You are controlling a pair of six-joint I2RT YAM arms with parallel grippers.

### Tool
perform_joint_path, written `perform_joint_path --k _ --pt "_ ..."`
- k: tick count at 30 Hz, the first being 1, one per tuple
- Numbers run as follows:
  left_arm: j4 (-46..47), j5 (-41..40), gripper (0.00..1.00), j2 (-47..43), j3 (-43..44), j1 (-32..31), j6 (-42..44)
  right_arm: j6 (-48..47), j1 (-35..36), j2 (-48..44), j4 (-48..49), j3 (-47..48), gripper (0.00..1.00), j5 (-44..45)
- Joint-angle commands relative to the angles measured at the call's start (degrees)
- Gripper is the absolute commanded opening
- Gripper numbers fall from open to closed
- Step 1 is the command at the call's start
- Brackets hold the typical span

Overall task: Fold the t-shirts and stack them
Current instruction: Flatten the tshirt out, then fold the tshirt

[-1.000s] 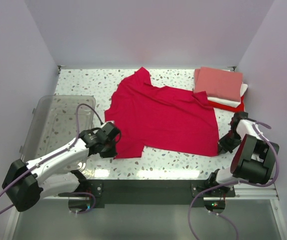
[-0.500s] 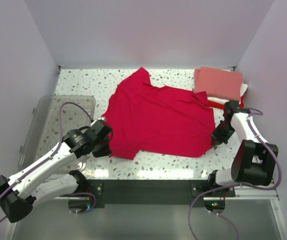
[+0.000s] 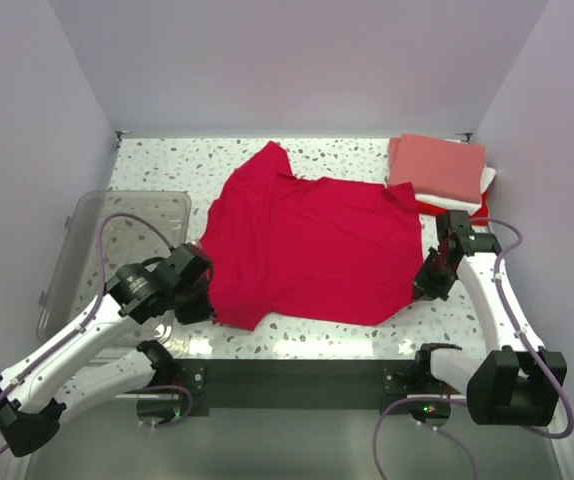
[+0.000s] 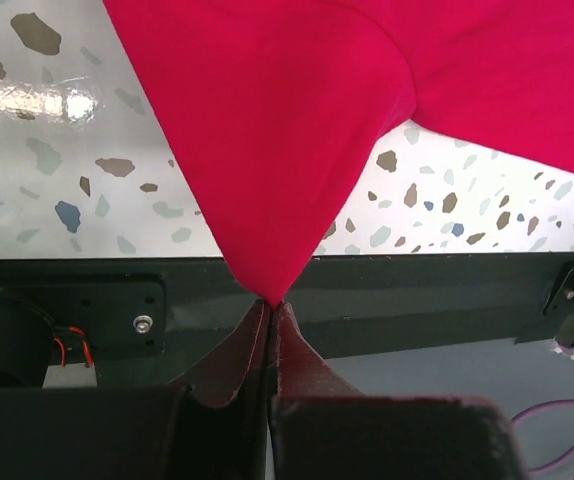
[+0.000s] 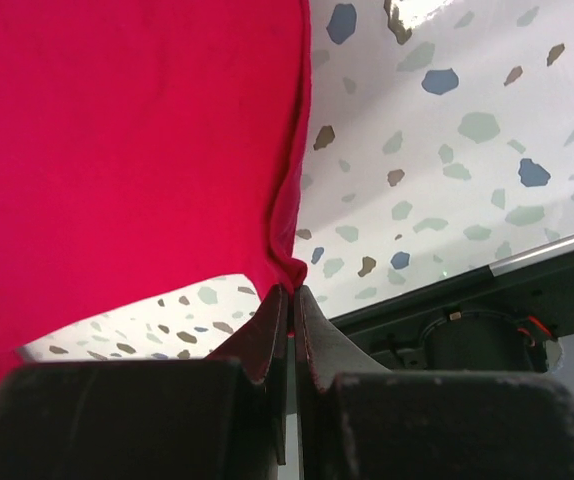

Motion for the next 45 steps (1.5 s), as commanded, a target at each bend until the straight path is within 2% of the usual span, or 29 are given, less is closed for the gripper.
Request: perform_joint_path --k 1,7,11,14,22,31,45 --pt "-0.2 -1.2 0.0 2.3 4.8 0.3 0.8 0.6 0.4 -1.7 -3.3 1.9 0.0 -0.8" --pt "5.5 -4.8 0.0 15.8 10.4 2.7 10.8 -0.9 0.3 4.6 1.2 4.9 0.0 -0.7" --pt "8.3 -4.8 0.0 22.8 14.6 10.3 18.1 -1.5 -0.3 9.3 5.0 7.2 0.0 -1.6" --pt "9.3 -4.8 0.0 27.8 20.3 13.6 23.1 -1.9 -1.0 12.2 7.4 8.6 0.0 -2.1" --pt "10.1 -5.5 0.0 40.8 32.8 15.6 32.8 -5.1 -5.4 18.9 11.7 13.0 0.0 -5.5" --pt "11.8 -8.0 0.0 49.3 42.3 18.4 40.1 -6.2 -6.9 26.4 14.3 18.8 0.0 -6.0" --pt "12.7 -5.9 0.0 58.2 54.0 20.6 47.9 -6.8 -8.1 32.3 14.7 25.3 0.0 -6.4"
